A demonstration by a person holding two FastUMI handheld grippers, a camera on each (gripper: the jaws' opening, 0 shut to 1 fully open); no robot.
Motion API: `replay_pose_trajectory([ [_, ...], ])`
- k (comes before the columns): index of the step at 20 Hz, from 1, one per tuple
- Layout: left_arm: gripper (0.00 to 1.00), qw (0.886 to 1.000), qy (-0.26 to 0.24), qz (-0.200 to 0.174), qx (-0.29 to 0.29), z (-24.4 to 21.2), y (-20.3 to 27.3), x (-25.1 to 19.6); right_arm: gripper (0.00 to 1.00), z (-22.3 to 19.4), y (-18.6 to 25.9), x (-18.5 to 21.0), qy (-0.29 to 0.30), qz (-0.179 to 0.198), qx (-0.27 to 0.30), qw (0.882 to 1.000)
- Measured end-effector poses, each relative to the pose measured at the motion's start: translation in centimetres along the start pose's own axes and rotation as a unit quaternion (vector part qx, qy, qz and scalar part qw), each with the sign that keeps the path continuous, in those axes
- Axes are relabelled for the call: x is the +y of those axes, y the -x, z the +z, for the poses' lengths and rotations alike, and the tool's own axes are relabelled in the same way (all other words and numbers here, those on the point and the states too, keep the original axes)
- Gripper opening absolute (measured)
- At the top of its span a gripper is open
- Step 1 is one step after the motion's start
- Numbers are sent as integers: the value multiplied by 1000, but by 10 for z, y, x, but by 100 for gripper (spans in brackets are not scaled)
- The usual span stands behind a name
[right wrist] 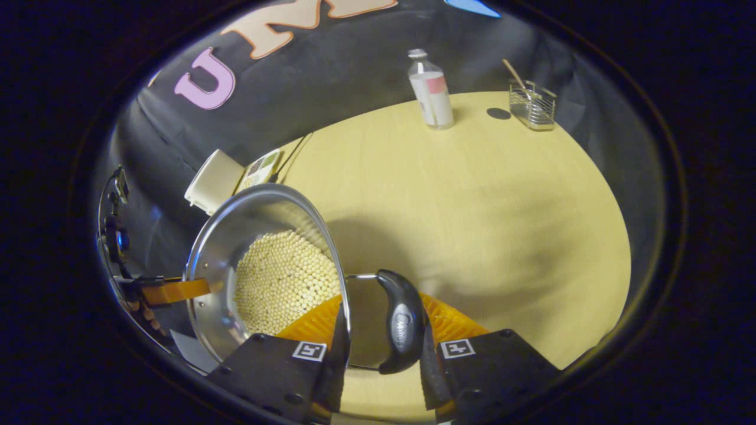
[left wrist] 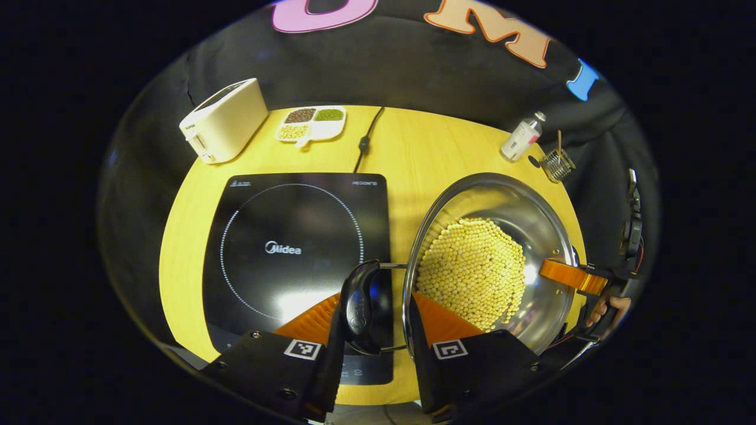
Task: First push the handle of the pot to place it horizontally, then grasp the pot with both hands and set it on the induction cooktop.
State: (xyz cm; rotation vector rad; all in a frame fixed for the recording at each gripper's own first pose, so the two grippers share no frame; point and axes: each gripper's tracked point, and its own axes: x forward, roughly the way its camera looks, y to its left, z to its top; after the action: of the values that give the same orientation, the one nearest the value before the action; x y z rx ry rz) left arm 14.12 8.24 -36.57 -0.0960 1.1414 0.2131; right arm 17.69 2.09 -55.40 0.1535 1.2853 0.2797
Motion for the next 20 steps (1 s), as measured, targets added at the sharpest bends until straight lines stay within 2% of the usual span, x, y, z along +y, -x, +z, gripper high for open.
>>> replay_pose_trajectory([
  [7, 54, 1000, -2, -24, -13, 13, 11, 74, 48, -5, -4, 81, 0, -16, -7, 1000],
  [12, 55, 999, -1, -45, -10, 18, 3, 129, 48, -8, -23, 136, 11, -40, -6, 999],
  [13, 55, 999, -2, -49, -7, 18, 0, 138, 55, -9, -27, 144, 9, -44, -5, 999],
  [20, 54, 998, -27, -54, -8, 32, -12, 187, 55, -18, -52, 184, -5, -63, 7, 998],
])
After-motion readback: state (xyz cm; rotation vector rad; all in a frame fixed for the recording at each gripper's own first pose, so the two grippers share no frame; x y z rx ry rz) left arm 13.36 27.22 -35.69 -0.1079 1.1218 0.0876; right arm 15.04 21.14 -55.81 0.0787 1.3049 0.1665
